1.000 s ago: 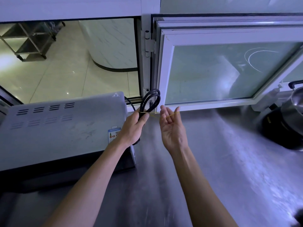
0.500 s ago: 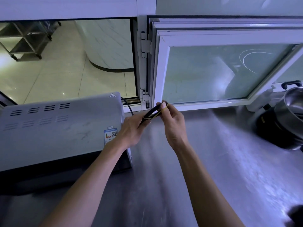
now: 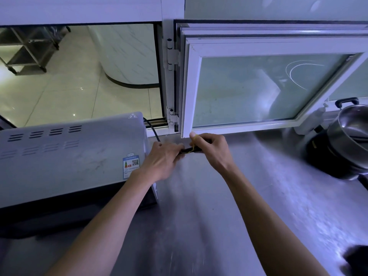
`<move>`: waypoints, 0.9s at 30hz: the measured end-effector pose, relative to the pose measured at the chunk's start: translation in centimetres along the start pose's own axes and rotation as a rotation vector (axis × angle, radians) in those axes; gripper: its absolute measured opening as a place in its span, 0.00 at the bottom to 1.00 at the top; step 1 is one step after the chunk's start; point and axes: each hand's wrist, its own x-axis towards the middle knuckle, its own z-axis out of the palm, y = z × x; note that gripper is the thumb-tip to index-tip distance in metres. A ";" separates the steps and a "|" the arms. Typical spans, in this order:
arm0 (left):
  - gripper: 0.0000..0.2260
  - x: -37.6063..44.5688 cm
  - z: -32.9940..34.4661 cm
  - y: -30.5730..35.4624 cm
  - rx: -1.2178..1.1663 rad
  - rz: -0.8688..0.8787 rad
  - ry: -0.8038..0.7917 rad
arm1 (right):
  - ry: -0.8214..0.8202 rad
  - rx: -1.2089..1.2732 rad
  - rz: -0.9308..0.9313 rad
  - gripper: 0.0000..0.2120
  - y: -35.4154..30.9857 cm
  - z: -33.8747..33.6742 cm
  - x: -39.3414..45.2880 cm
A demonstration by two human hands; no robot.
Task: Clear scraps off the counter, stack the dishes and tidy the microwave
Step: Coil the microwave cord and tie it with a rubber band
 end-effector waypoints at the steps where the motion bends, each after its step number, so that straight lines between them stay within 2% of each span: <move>1: 0.07 0.1 0.2 0.1 0.013 -0.006 -0.026 | -0.011 -0.026 0.009 0.25 0.1 -0.2 0.1; 7: 0.06 0.2 0.4 0.3 0.033 -0.009 -0.064 | -0.003 -0.102 0.038 0.21 -0.3 0.1 0.5; 15: 0.08 0.2 0.4 0.2 -0.009 -0.053 -0.048 | 0.033 -0.089 0.072 0.08 -0.5 0.3 0.4; 21: 0.08 0.1 0.6 0.2 -0.023 -0.076 -0.047 | -0.036 -0.106 0.016 0.11 0.0 -0.4 -0.3; 27: 0.10 0.1 0.4 0.4 -0.014 -0.088 -0.086 | -0.105 -0.227 -0.107 0.07 0.3 -1.6 -1.2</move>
